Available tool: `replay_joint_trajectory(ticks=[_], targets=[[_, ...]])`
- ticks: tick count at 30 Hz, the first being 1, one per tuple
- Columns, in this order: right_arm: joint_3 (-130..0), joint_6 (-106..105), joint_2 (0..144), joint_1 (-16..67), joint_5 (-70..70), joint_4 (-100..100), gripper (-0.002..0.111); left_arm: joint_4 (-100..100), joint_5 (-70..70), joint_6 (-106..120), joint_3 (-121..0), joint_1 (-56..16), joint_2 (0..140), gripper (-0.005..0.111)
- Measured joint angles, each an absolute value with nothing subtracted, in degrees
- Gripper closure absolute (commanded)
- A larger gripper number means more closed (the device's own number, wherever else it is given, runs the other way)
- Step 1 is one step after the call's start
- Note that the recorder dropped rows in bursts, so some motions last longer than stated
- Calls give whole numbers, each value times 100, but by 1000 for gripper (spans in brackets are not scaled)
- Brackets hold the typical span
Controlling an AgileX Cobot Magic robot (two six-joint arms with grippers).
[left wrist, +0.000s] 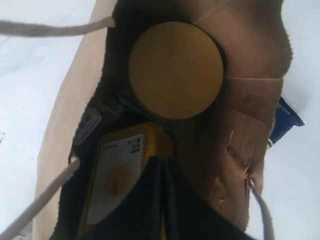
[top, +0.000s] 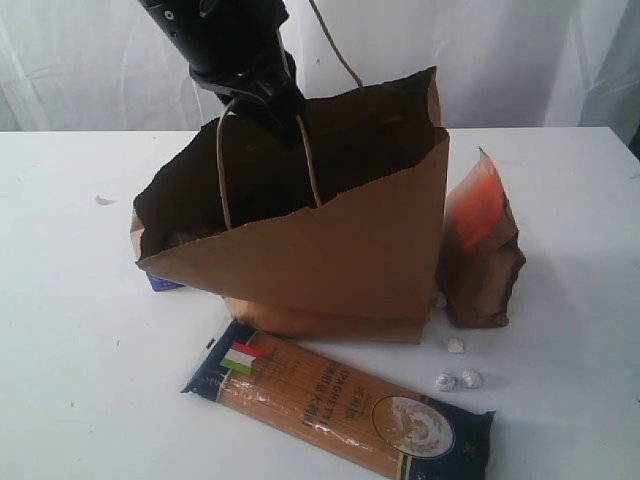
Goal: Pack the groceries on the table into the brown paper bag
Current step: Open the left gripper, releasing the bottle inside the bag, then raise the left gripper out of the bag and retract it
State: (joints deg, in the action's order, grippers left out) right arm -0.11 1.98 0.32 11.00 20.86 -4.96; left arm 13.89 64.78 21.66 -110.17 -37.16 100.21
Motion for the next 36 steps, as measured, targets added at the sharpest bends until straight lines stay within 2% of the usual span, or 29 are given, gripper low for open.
replay_joint_trajectory(ticks=[36], targets=[[-11,198,32,1100,2086,-496,108,1112,6478,2017,-11642,-3716,9943,107]])
